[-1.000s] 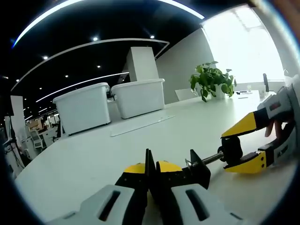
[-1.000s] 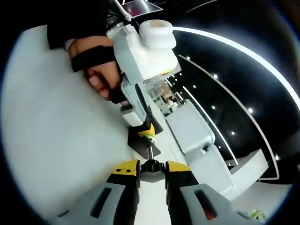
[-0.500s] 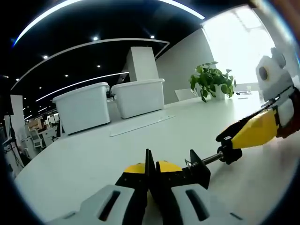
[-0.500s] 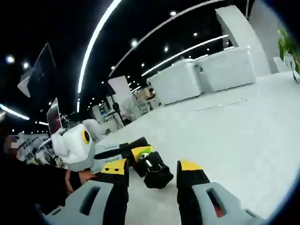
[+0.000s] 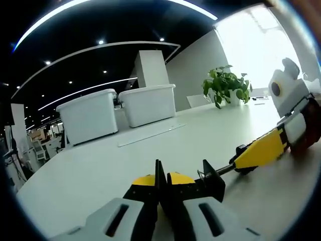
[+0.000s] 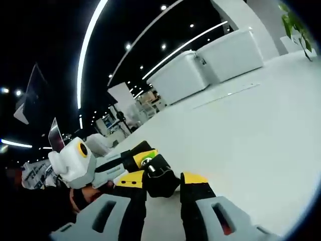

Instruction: Clamp the fixed fixture on the desktop, loosen the retaining clip, secure it to the edge of the desk, and tighten the retaining clip.

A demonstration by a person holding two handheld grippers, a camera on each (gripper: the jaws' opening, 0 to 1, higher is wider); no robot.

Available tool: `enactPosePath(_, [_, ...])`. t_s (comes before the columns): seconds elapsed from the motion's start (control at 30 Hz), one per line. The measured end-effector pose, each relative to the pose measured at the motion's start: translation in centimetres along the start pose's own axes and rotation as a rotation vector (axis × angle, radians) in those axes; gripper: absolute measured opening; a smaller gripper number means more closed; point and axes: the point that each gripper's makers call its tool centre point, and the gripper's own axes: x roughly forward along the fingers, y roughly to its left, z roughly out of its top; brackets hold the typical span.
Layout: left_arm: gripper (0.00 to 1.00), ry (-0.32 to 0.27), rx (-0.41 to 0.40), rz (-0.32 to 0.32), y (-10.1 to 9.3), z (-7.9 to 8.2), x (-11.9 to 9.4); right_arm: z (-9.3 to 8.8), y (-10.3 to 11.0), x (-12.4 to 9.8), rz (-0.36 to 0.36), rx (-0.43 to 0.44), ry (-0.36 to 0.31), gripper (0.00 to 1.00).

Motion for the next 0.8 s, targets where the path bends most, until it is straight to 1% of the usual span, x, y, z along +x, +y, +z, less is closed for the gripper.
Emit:
enactPosePath(0.13, [0.07, 0.000, 0.000, 0.001, 0.0, 0.0, 0.0, 0.1, 0.2, -0.1, -0.001, -0.012, -0.004, 0.24])
enactPosePath(0.17, [0.07, 0.000, 0.001, 0.002, 0.0, 0.0, 0.0, 0.1, 0.1, -0.1, -0.003, -0.030, -0.004, 0.24])
enactPosePath(0.23, [0.07, 0.000, 0.001, 0.002, 0.0, 0.0, 0.1, 0.2, 0.3, -0.3, -0.009, -0.116, -0.007, 0.23])
enactPosePath(0.27, [0.07, 0.000, 0.001, 0.002, 0.0, 0.0, 0.1, 0.3, 0.7, -0.4, -0.016, -0.221, -0.011, 0.23])
enactPosePath(0.33, [0.07, 0.000, 0.002, 0.003, 0.0, 0.0, 0.1, 0.4, 1.1, -0.5, -0.035, -0.392, -0.015, 0.23])
enactPosePath(0.4, [0.07, 0.000, 0.003, 0.004, 0.0, -0.1, 0.1, 0.6, 1.5, -0.5, -0.058, -0.582, -0.023, 0.23])
enactPosePath(0.43, [0.07, 0.000, 0.003, 0.004, 0.0, -0.1, 0.1, 0.6, 1.6, -0.5, -0.065, -0.653, -0.027, 0.23])
enactPosePath(0.5, [0.07, 0.000, 0.002, 0.004, 0.0, -0.1, 0.2, 0.6, 2.2, -0.6, -0.088, -0.834, -0.039, 0.23])
enactPosePath(0.53, [0.07, 0.000, 0.002, 0.004, 0.0, -0.1, 0.2, 0.5, 2.4, -0.6, -0.100, -0.900, -0.046, 0.23])
enactPosePath(0.57, [0.07, 0.000, 0.002, 0.004, 0.1, -0.1, 0.2, 0.5, 2.6, -0.7, -0.115, -1.005, -0.053, 0.23])
enactPosePath(0.63, [0.07, 0.001, 0.002, 0.004, 0.1, -0.1, 0.2, 0.7, 2.6, -0.4, -0.138, -1.145, -0.058, 0.23])
enactPosePath(0.7, [0.07, 0.001, 0.001, 0.004, 0.1, -0.1, 0.2, 0.6, 2.8, -0.6, -0.157, -1.260, -0.059, 0.23])
enactPosePath(0.73, [0.07, 0.001, 0.001, 0.004, 0.1, -0.1, 0.2, 0.7, 3.0, -0.7, -0.165, -1.298, -0.069, 0.23])
enactPosePath(0.77, [0.07, 0.001, -0.002, 0.004, 0.1, -0.1, 0.3, 0.8, 2.8, -0.6, -0.164, -1.322, -0.071, 0.23])
enactPosePath(0.8, [0.07, 0.002, -0.002, 0.004, 0.1, -0.1, 0.3, 0.8, 2.8, -0.5, -0.163, -1.300, -0.067, 0.23])
